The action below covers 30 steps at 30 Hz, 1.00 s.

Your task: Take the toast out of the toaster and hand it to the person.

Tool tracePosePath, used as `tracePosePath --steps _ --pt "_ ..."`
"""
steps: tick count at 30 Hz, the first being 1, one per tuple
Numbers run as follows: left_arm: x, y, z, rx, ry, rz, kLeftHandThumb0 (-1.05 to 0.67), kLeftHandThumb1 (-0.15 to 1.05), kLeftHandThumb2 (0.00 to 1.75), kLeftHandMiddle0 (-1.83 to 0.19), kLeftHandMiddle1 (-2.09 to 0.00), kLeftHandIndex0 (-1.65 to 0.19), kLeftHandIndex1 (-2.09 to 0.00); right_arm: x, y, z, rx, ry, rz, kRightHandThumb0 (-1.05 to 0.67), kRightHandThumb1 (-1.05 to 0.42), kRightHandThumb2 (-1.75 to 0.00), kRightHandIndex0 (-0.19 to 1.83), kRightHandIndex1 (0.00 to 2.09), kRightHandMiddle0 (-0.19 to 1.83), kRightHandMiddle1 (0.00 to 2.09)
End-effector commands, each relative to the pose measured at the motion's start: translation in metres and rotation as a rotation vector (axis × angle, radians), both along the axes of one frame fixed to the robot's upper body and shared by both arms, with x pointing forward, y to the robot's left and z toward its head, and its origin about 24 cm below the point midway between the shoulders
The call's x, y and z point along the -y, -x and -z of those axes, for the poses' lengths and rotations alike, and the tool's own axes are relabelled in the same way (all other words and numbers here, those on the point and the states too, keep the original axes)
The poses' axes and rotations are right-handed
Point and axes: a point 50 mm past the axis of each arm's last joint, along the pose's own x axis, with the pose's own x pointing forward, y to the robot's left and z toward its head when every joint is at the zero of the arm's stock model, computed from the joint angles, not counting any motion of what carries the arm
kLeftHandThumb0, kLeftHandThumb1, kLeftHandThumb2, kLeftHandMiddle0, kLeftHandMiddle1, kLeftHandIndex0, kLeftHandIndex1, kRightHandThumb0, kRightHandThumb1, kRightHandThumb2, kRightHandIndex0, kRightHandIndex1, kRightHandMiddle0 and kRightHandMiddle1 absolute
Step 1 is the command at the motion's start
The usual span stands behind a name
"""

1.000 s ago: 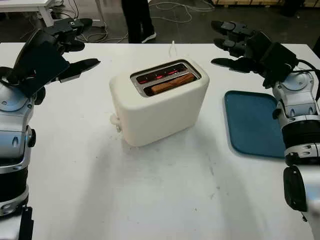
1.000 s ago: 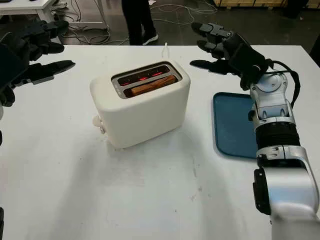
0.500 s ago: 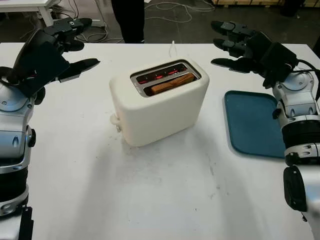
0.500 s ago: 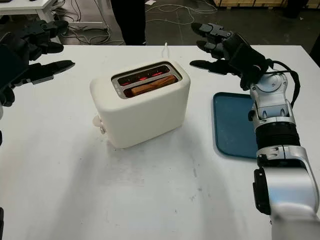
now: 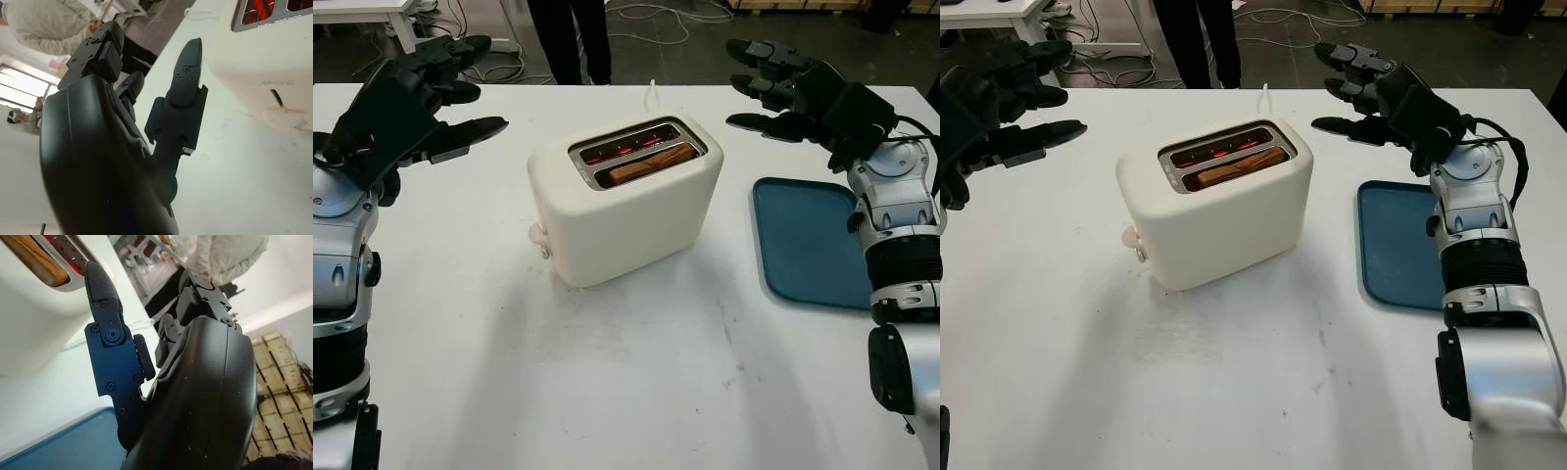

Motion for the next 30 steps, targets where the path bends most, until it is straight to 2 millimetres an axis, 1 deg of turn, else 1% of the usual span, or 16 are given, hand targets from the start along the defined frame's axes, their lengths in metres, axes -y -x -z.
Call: tracePosePath --steps 1,8,18,23,30 --pt "0.0003 0.0005 -0.0036 0.013 -0.023 0.002 -0.23 0.81 0.06 0.0 -0.85 -0.29 -0.13 0.0009 0.001 0.0033 -0.005 -0.002 0.006 -0.59 -0.92 -0.04 0.27 0.01 0.24 0.01" --pt "-0.0009 0.0005 -0.0031 0.014 -0.014 0.003 -0.23 0.81 0.05 0.0 -0.87 -0.28 -0.14 0.0 0.0007 0.0026 -0.002 0.004 0.01 -0.6 -0.92 -0.05 0.28 0.02 0.25 0.01" --pt "-0.0006 0.0008 -0.0029 0.026 -0.02 0.004 -0.21 0.88 0.06 0.0 -0.87 -0.27 -0.16 -0.0002 0.0011 0.0029 -0.007 0.0 0.009 -0.61 -0.92 -0.04 0.27 0.01 0.24 0.01" --pt "-0.0008 0.0005 -0.0023 0.03 -0.006 0.002 -0.22 0.88 0.05 0.0 -0.88 -0.27 -0.17 -0.0002 0.001 0.0034 -0.008 -0.015 -0.002 -0.57 -0.92 -0.03 0.26 0.0 0.24 0.0" --pt "-0.0001 0.0001 -0.0022 0.03 0.005 0.004 -0.22 0.9 0.05 0.0 -0.88 -0.26 -0.18 0.0 0.0007 0.004 -0.009 -0.014 0.003 -0.59 -0.92 -0.03 0.26 0.0 0.24 0.0"
